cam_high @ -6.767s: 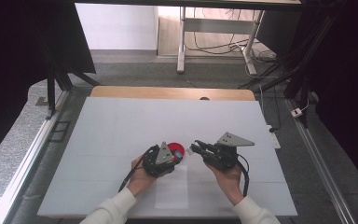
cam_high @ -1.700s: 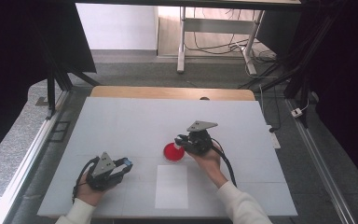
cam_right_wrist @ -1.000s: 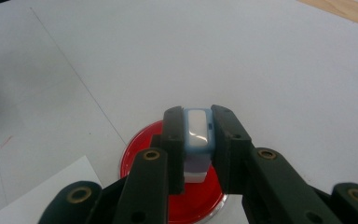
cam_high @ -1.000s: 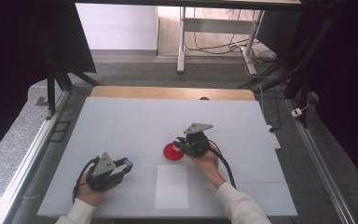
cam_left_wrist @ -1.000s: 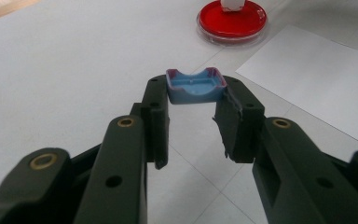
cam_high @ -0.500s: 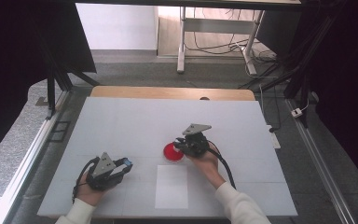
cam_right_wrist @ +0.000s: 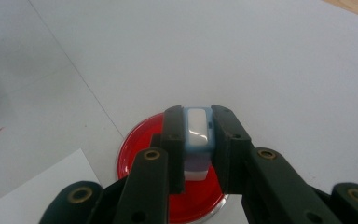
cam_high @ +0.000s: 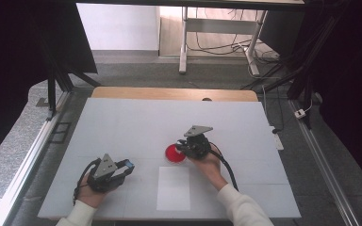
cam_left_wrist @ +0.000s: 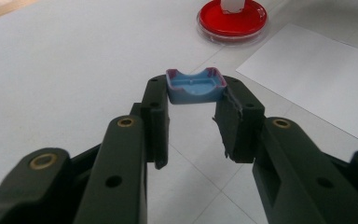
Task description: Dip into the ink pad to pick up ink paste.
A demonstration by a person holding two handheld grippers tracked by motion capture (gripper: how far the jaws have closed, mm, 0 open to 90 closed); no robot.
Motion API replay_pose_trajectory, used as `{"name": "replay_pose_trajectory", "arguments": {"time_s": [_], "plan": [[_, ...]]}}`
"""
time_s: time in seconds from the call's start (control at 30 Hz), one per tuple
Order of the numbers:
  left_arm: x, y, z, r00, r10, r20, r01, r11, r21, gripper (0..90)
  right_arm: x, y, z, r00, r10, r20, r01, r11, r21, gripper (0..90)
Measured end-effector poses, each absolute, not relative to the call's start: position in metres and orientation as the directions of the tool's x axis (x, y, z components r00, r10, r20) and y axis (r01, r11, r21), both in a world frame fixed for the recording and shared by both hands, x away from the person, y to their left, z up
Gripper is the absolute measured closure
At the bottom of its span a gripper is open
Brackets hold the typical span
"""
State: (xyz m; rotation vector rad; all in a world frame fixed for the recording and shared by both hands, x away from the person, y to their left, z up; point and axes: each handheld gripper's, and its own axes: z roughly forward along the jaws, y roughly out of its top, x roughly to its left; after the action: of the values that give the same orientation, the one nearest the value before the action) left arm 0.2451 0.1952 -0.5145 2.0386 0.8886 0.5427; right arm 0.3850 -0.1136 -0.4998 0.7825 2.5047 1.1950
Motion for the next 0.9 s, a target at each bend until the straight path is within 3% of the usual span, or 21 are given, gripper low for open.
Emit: {"name": "replay_pose_trajectory", "arguments": {"time_s": [0.9], "plan": [[0.2451, 0.1959, -0.5143, 0.659, 0.75, 0.056, 0.395, -0.408, 0.823, 65.0, 0.3813, -0.115, -0.4952, -0.813, 0.583, -0.002, 0.354, 0.497, 0.792, 75.1]]}}
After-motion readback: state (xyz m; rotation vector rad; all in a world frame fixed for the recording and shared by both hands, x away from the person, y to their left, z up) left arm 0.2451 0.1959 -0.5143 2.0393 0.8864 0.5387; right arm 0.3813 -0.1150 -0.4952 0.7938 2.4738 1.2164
